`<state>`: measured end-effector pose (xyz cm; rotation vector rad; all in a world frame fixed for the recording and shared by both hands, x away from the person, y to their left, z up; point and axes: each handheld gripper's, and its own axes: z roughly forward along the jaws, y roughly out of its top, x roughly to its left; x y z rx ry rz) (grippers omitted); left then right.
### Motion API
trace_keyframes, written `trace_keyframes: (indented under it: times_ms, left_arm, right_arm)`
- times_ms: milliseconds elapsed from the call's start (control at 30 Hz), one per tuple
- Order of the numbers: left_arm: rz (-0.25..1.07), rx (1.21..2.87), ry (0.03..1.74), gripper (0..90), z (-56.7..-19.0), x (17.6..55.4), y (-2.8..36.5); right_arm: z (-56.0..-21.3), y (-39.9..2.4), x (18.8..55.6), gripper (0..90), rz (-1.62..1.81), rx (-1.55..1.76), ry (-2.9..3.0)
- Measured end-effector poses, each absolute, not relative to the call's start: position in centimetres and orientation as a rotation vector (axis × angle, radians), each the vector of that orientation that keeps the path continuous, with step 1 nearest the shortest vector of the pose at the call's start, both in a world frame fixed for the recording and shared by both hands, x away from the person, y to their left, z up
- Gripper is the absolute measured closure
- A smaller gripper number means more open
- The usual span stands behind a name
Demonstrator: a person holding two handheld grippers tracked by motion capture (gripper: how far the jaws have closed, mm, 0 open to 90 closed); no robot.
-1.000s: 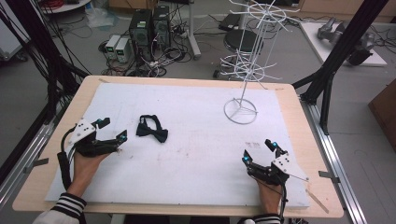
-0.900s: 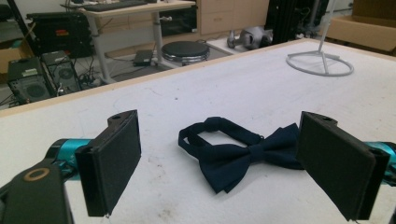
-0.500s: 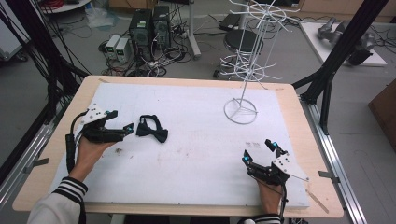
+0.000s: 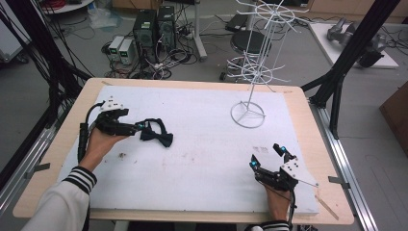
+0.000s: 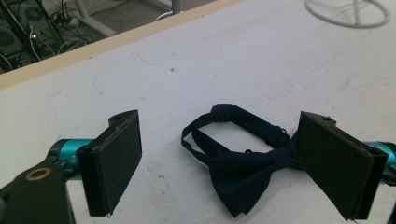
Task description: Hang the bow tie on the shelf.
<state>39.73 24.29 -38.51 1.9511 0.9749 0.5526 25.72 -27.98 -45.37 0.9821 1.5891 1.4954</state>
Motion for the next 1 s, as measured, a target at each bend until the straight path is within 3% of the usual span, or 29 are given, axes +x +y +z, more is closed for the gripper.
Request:
trace_keyframes:
  times_ms: [500, 633, 1000]
  left_arm:
    - [0.519, 2.103, 1.078, 16.2, -39.4, 43.3, 22.2]
    - [0.523, 2.133, 1.123, 21.3, -39.9, 44.0, 21.6]
    - [0.472, 2.175, 1.208, 22.5, -41.0, 45.3, 20.9]
  right_arm:
    - [-45.4, -28.0, 25.7, 10.3, 1.496, 0.984, 1.587]
    - [-45.4, -28.0, 25.7, 10.3, 1.498, 0.991, 1.586]
    - [-45.4, -28.0, 25.7, 10.3, 1.494, 0.987, 1.586]
